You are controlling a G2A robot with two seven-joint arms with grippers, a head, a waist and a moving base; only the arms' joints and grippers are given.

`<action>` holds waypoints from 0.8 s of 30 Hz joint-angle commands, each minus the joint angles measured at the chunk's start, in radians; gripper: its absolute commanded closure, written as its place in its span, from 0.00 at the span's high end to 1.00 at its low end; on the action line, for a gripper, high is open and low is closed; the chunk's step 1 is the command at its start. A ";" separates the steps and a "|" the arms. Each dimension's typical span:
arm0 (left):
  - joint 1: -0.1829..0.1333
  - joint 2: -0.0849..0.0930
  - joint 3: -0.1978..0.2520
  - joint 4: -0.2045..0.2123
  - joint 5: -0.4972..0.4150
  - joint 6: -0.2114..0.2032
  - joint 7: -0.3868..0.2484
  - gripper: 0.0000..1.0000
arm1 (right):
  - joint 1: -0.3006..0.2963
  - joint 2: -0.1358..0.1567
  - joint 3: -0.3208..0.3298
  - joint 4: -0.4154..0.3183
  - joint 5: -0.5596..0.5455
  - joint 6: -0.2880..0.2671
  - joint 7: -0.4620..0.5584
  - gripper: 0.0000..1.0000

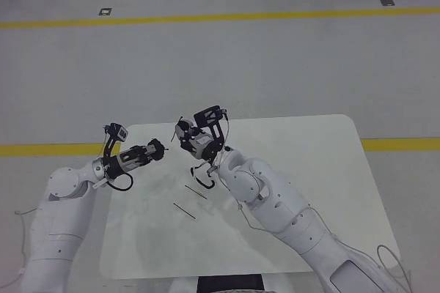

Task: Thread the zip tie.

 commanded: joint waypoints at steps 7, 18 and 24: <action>0.000 0.000 0.000 0.000 0.000 0.000 0.000 0.00 | -0.020 0.002 0.006 -0.039 -0.034 0.023 0.033 0.00; 0.000 0.000 0.000 0.000 0.000 0.000 0.000 0.00 | -0.036 -0.001 0.014 -0.076 -0.045 0.035 0.072 0.00; 0.000 0.000 0.000 0.000 0.000 0.000 0.000 0.00 | -0.050 -0.002 0.018 -0.086 -0.048 0.033 0.077 0.00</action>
